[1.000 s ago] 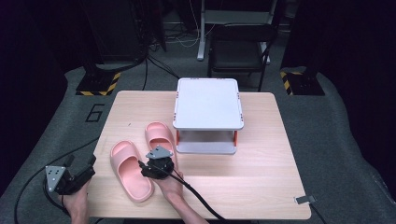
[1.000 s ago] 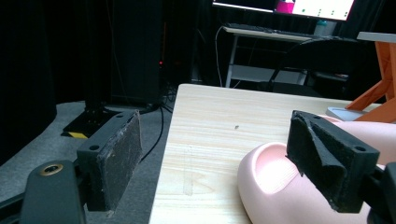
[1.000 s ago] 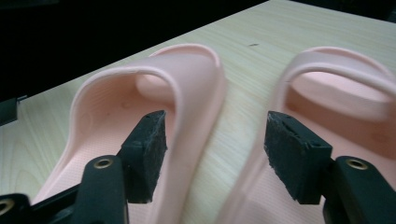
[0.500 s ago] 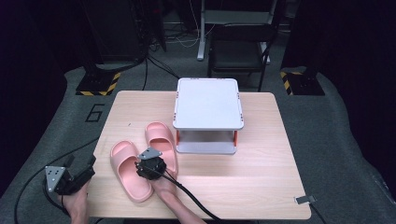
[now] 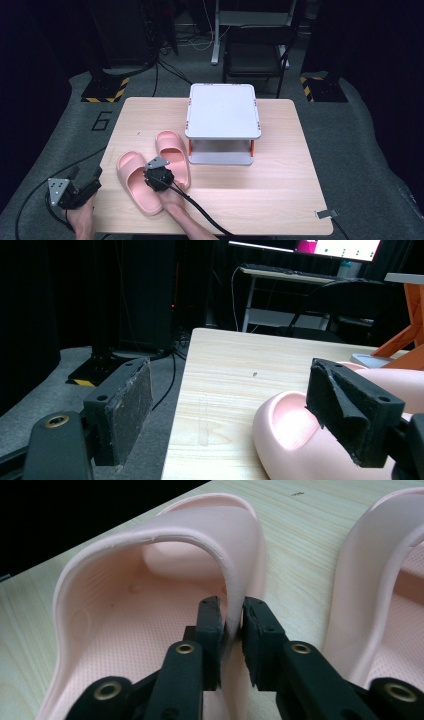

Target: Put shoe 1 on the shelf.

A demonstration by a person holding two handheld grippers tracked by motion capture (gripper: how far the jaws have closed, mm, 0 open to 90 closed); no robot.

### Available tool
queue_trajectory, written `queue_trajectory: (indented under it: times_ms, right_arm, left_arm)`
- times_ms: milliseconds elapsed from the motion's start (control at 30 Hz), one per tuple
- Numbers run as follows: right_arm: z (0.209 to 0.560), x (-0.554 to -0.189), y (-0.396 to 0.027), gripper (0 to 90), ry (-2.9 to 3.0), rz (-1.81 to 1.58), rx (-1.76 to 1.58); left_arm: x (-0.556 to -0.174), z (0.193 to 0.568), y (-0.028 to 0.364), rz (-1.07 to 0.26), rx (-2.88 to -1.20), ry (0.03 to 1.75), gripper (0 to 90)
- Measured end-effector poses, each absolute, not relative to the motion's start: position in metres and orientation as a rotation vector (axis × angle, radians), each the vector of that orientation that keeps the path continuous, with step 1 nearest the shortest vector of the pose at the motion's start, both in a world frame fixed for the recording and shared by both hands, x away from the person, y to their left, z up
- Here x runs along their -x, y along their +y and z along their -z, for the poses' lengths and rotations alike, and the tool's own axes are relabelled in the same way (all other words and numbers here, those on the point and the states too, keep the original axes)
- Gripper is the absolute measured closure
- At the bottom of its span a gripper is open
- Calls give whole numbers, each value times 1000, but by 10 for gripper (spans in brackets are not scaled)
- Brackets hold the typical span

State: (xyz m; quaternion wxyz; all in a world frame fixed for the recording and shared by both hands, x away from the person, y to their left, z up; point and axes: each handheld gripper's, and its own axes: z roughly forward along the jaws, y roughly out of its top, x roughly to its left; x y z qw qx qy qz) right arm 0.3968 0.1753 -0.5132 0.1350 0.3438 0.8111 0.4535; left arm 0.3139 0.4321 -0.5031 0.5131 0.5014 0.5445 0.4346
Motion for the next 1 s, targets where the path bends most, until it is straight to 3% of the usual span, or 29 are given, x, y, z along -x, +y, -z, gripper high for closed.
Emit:
queue_trajectory:
  times_ms: [500,733,1000]
  right_arm:
    - [496,-384,171,852,2335,-1344,-945]
    - [472,-376,139,853,2281,-1407,-1001]
    - [469,-373,91,853,2221,-1411,-1098]
  left_arm:
    - [-314,503,433,-1043,-1209,1310,188]
    - [-314,503,432,-1046,-1223,1305,188]
    - [-317,503,427,-1044,-1220,1293,188]
